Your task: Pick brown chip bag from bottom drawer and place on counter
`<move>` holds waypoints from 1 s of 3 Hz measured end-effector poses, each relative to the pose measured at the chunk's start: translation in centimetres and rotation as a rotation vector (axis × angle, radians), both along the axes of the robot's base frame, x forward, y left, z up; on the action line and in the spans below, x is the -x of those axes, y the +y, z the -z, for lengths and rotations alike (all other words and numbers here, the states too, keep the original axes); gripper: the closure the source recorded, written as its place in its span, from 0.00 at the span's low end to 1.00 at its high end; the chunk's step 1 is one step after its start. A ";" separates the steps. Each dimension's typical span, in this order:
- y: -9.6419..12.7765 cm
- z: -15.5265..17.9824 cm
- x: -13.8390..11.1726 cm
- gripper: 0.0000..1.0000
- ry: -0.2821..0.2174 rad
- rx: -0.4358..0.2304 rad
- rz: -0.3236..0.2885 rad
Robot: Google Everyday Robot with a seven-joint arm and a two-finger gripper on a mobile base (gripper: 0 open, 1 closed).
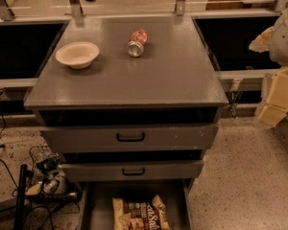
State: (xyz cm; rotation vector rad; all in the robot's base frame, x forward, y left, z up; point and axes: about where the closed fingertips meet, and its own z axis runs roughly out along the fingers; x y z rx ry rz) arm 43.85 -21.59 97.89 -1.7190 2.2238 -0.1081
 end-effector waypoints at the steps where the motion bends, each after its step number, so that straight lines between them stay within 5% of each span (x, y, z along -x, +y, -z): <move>1: 0.0 1.4 -0.7 0.00 -0.001 -0.008 -0.015; 3: -0.1 6.3 -1.7 0.00 0.061 0.000 -0.039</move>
Offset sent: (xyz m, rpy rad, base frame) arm 0.0185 -0.0022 -0.0596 0.0191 0.0455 0.0366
